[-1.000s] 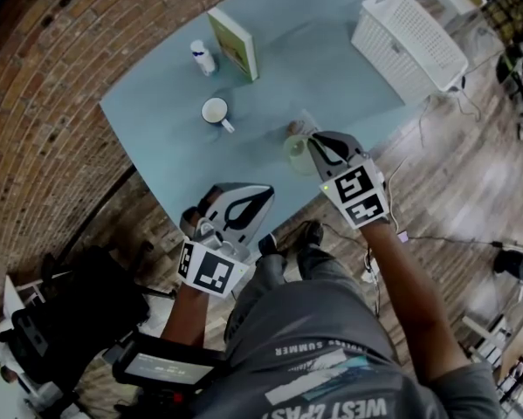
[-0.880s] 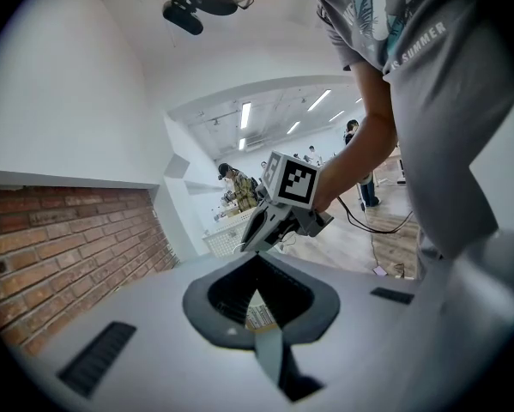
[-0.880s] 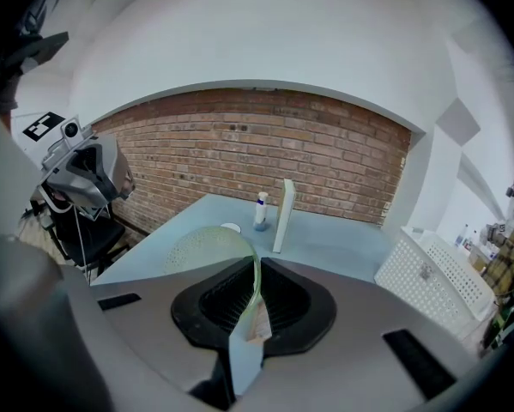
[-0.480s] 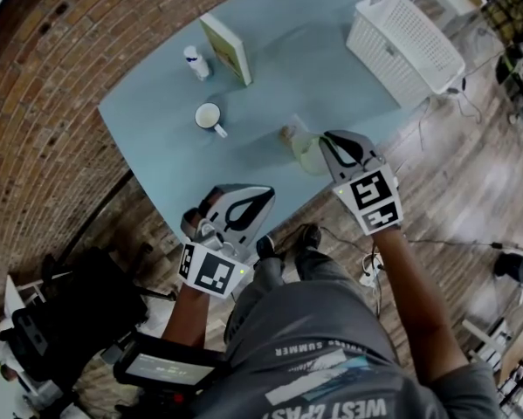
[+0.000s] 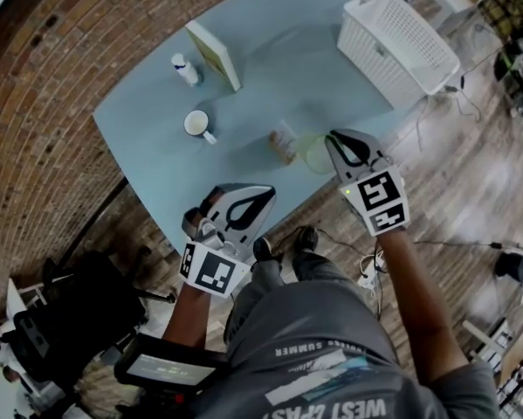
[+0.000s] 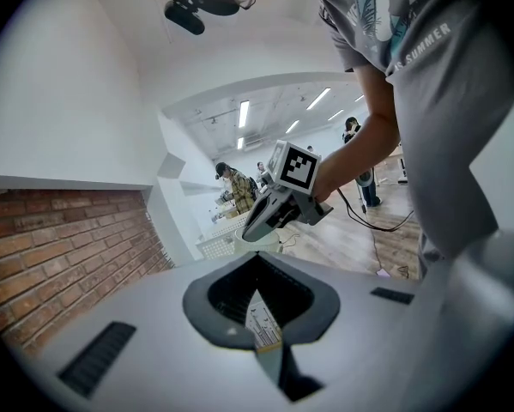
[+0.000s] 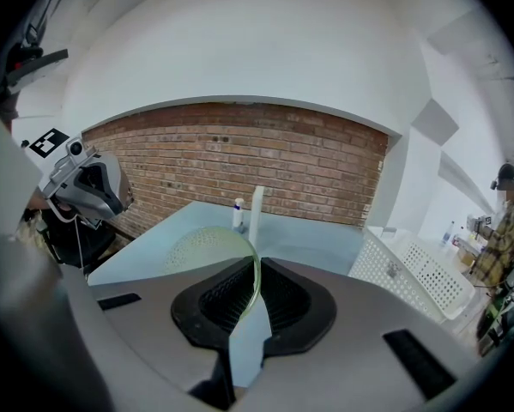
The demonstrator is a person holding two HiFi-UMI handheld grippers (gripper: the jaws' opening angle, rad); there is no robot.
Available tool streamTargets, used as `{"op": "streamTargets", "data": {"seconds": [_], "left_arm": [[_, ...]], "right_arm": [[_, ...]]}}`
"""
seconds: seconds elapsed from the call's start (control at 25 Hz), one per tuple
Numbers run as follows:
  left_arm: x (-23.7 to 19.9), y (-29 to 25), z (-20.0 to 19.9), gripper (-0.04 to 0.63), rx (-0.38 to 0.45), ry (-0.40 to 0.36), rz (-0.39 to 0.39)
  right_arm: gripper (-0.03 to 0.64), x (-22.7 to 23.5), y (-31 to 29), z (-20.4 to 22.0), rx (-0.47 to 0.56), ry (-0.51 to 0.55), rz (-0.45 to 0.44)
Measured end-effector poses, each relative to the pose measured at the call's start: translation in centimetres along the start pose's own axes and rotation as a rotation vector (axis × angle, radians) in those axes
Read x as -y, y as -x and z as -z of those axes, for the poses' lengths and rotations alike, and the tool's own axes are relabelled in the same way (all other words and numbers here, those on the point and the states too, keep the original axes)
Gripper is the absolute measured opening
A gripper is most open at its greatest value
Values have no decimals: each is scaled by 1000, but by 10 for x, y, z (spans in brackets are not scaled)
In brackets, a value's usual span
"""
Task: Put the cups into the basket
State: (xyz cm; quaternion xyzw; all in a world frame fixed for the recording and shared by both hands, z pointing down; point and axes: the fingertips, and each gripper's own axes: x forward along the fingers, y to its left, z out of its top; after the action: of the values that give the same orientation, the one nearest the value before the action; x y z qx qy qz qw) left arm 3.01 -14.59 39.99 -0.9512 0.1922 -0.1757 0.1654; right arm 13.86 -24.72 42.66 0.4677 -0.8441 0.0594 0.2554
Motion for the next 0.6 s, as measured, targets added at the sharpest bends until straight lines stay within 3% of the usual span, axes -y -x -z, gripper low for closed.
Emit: {"op": "streamTargets", "data": {"seconds": [0.6], "left_arm": [[-1, -30, -29, 2, 24, 15, -52]], "right_arm": [[34, 40, 27, -12, 56, 30, -9]]}}
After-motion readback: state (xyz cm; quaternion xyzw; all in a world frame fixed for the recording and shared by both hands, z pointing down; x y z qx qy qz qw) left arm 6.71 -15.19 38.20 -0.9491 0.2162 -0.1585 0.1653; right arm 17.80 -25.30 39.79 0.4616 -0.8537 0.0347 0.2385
